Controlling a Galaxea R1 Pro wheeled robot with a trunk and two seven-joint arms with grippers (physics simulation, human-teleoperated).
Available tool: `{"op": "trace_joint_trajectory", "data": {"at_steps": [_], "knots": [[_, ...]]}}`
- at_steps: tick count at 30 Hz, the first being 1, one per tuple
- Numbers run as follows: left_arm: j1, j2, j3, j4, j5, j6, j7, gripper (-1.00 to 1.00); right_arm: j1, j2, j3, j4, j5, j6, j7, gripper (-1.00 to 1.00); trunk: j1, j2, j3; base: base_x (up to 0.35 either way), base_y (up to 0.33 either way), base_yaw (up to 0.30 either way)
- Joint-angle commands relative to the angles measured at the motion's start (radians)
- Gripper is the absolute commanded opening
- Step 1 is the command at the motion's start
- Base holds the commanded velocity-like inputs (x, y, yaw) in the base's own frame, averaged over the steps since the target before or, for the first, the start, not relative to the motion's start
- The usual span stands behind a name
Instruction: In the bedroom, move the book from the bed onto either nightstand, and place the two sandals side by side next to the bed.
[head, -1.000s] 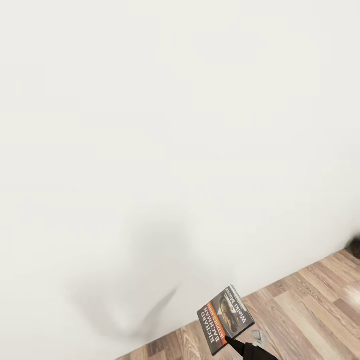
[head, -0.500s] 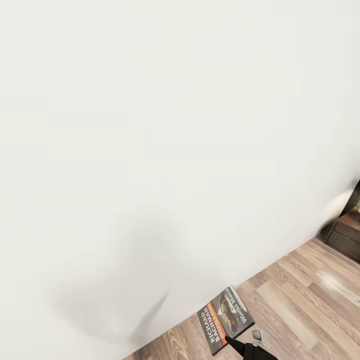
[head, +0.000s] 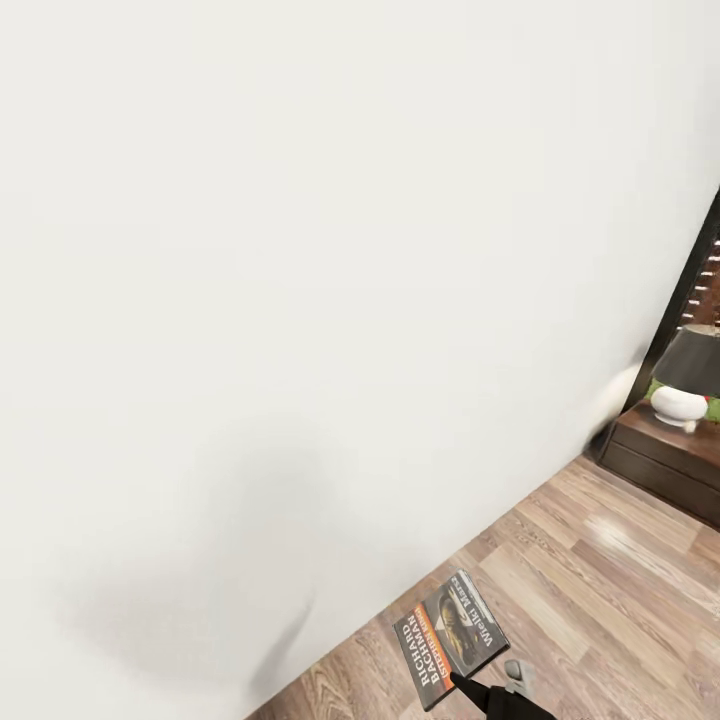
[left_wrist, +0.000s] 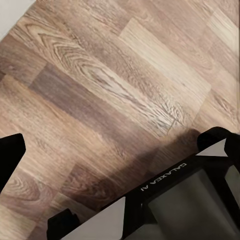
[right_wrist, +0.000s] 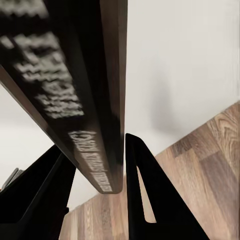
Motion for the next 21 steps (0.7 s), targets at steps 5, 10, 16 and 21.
{"op": "trace_joint_trajectory", "data": {"at_steps": [5, 10, 16, 21], "knots": [[0.0, 0.0, -0.003, 0.0, -0.01, -0.01, 0.001, 1.0, -0.001, 0.0, -0.012, 0.001, 0.009, -0.009, 0.002, -1.0, 0.0, -0.001, -0.001, 0.0, 0.0, -0.243], [0.0, 0.0, -0.003, 0.0, -0.01, -0.01, 0.001, 1.0, -0.001, 0.001, -0.012, 0.001, 0.009, -0.009, 0.002, -1.0, 0.0, -0.001, -0.001, 0.0, 0.0, -0.235], [0.0, 0.0, -0.003, 0.0, -0.01, -0.01, 0.001, 1.0, -0.001, 0.0, -0.012, 0.001, 0.009, -0.009, 0.002, -1.0, 0.0, -0.001, -0.001, 0.0, 0.0, -0.233], [0.0, -0.001, -0.003, 0.0, -0.01, -0.01, 0.001, 1.0, -0.001, 0.0, -0.012, 0.001, 0.009, -0.009, 0.002, -1.0, 0.0, -0.001, -0.001, 0.0, 0.0, -0.23]]}}
